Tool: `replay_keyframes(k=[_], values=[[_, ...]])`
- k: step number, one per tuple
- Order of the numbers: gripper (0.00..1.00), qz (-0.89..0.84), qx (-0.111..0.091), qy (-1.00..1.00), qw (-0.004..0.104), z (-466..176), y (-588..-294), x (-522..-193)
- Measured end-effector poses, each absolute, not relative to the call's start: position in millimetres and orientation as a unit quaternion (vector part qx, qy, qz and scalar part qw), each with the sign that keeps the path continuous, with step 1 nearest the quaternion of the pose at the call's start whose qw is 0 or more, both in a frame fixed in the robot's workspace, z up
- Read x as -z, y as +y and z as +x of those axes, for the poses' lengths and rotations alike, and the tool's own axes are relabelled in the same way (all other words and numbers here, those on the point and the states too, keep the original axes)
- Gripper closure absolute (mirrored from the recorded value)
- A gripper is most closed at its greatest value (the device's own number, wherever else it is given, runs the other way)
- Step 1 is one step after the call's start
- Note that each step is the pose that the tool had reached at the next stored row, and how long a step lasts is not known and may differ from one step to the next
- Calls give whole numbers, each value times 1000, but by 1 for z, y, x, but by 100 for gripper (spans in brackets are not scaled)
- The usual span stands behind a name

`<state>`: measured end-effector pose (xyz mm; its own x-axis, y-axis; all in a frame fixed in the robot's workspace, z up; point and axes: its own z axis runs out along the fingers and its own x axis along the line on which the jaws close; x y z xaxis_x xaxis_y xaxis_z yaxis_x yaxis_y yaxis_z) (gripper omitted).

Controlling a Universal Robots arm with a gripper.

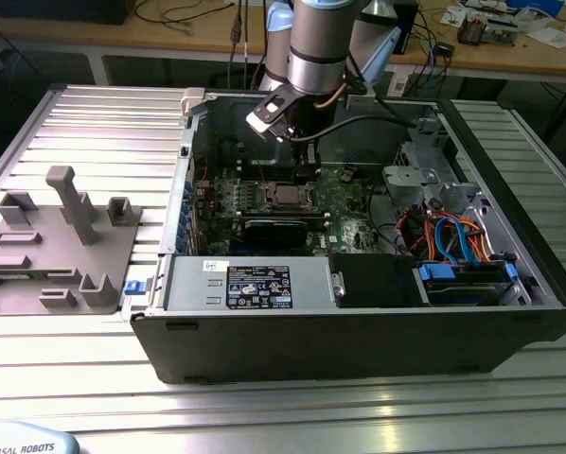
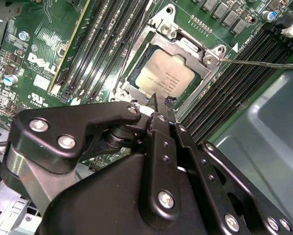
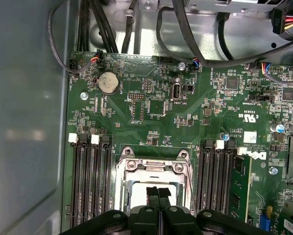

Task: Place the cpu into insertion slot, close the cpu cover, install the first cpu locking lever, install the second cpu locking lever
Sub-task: 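Close the cpu cover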

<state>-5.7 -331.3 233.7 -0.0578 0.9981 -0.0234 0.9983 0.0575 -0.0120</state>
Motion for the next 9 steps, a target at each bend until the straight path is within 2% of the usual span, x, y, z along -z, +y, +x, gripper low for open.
replay_keyframes(k=[9], values=[[89, 686, 12, 727, 4, -7, -331, -231]])
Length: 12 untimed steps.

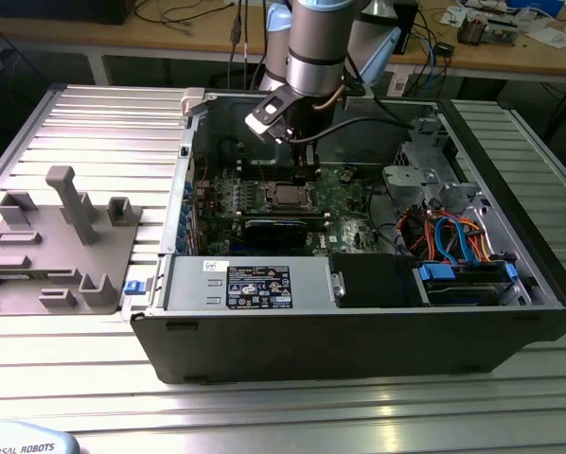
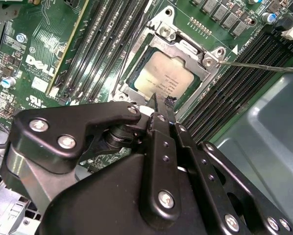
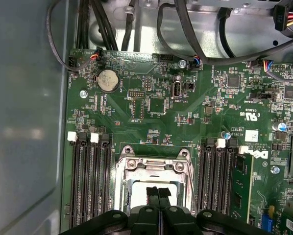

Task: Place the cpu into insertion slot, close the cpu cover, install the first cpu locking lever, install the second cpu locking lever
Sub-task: 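Close the cpu cover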

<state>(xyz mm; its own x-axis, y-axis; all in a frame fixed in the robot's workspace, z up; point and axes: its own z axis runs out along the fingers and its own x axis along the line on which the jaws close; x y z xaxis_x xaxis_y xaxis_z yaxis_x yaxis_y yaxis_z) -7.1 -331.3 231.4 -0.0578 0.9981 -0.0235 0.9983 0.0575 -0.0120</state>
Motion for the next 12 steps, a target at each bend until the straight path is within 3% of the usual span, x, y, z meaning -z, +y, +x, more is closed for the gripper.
replay_keyframes(k=[12], values=[[89, 686, 12, 727, 4, -8, -331, -229]])
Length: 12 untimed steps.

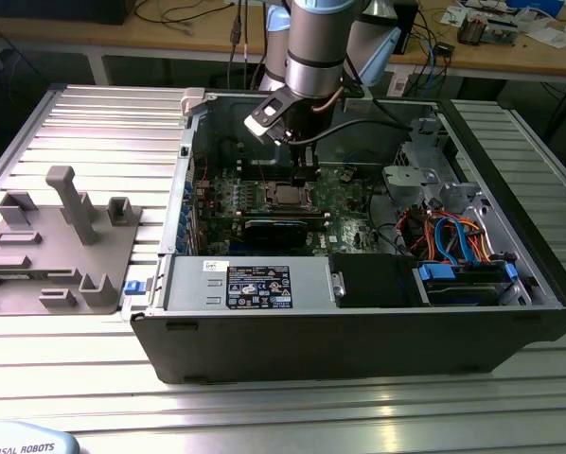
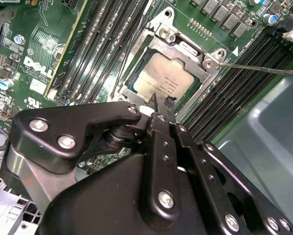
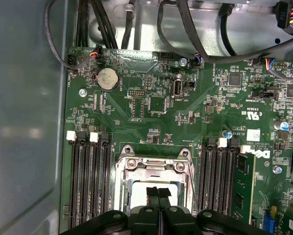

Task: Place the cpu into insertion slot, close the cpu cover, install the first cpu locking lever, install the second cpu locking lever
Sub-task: 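Close the cpu cover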

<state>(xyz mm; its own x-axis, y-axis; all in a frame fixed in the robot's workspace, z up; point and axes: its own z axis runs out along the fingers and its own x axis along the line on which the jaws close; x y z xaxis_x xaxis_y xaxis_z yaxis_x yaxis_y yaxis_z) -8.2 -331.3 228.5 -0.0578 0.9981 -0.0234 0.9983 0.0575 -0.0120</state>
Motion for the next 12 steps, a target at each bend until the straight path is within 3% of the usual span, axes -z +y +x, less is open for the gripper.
replay_keyframes(k=[12], values=[[89, 686, 12, 727, 4, -11, -331, -222]])
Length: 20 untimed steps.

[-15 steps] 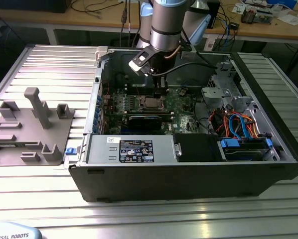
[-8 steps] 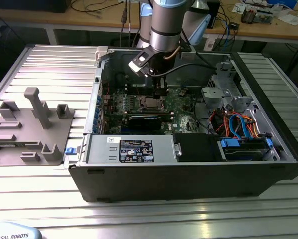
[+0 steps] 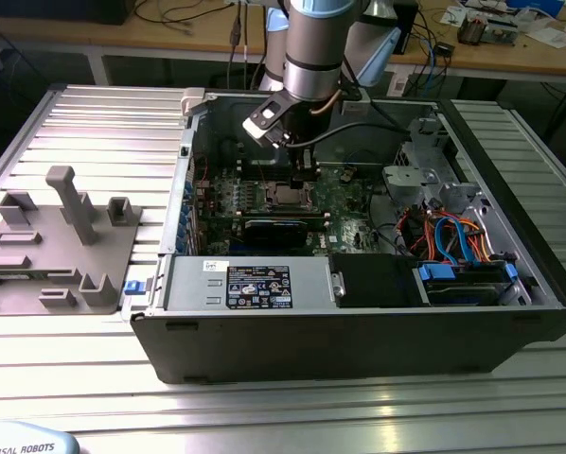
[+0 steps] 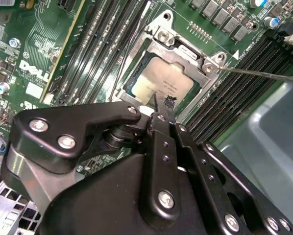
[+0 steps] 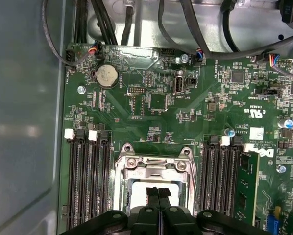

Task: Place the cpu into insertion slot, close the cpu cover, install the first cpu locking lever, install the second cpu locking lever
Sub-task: 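Close the cpu cover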

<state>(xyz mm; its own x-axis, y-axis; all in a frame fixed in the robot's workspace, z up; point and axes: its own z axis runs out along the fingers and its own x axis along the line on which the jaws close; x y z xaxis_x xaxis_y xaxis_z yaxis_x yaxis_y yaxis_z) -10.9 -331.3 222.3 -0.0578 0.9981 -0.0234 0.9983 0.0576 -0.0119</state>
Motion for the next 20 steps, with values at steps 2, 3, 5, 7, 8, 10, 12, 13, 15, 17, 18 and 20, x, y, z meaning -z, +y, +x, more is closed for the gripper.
replay_keyframes(k=[2, 3, 5, 7, 8, 10, 12, 13, 15, 17, 18, 20], values=[[89, 686, 13, 727, 4, -15, -331, -221], [89, 686, 12, 727, 4, -17, -331, -221], [89, 686, 12, 727, 4, -22, -331, -219], [89, 686, 12, 727, 4, -27, -331, -215], [89, 686, 12, 727, 4, -29, -331, -214], [89, 686, 12, 727, 4, -32, -331, -211], [89, 686, 12, 727, 4, -35, -331, -208], [89, 686, 12, 727, 4, -38, -331, -207], [89, 686, 12, 727, 4, -39, -331, -207], [89, 686, 12, 727, 4, -39, -331, -206], [89, 686, 12, 727, 4, -39, -331, -206], [89, 686, 13, 727, 4, -38, -331, -206]])
